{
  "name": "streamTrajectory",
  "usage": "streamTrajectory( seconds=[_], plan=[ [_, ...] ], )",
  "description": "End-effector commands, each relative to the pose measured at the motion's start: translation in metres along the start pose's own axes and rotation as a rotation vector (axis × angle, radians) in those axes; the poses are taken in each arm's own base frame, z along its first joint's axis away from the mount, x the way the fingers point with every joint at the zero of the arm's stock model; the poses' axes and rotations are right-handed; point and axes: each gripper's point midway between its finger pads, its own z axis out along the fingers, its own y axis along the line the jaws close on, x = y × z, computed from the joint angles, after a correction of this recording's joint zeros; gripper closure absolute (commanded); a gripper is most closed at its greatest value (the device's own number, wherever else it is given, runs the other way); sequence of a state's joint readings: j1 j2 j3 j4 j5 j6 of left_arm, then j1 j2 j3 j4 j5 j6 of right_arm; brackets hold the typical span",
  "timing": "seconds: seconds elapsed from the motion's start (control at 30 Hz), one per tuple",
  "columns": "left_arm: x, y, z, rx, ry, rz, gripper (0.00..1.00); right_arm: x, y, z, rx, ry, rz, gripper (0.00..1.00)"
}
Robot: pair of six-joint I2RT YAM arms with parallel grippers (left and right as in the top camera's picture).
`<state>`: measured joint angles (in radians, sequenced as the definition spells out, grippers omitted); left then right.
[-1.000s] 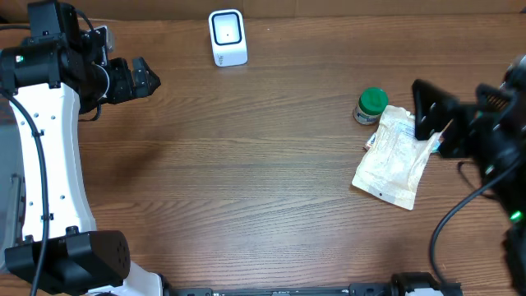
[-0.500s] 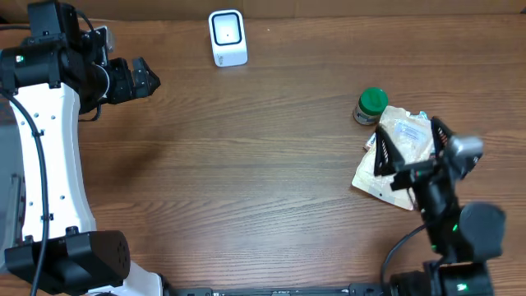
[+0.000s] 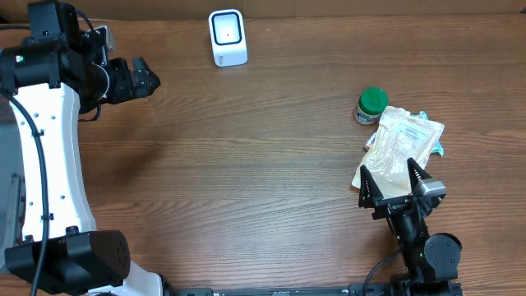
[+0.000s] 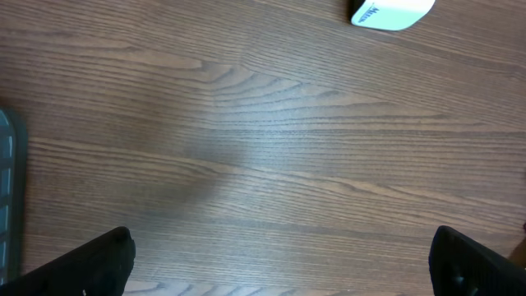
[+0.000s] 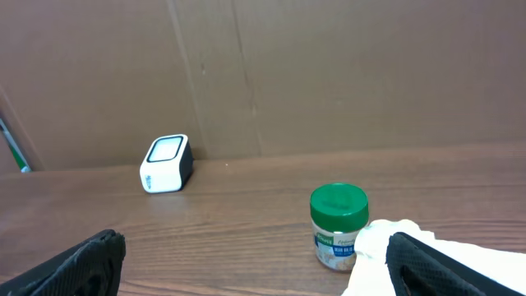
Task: Scan the item barcode
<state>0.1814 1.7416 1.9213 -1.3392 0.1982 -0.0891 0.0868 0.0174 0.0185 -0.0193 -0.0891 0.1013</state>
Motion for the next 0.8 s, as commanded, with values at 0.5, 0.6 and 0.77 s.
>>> streamTrajectory(
  seconds=[0.5,0.6,0.77],
  plan=[
    [-0.0010,0.0005,0.0006,0.001,-0.001,0.017,0.00,0.0158,-0.0026,-0.0007,0.010,0.053,0.012,0.00],
    [-0.0010,0.0004,0.0006,0.001,-0.001,0.017,0.00,0.0158,-0.0025,-0.0007,0.009,0.053,0.011,0.00],
    [-0.0009,0.0003,0.0006,0.001,-0.001,0.018,0.00,0.0158,-0.0025,-0.0007,0.009,0.053,0.012,0.00]
  ],
)
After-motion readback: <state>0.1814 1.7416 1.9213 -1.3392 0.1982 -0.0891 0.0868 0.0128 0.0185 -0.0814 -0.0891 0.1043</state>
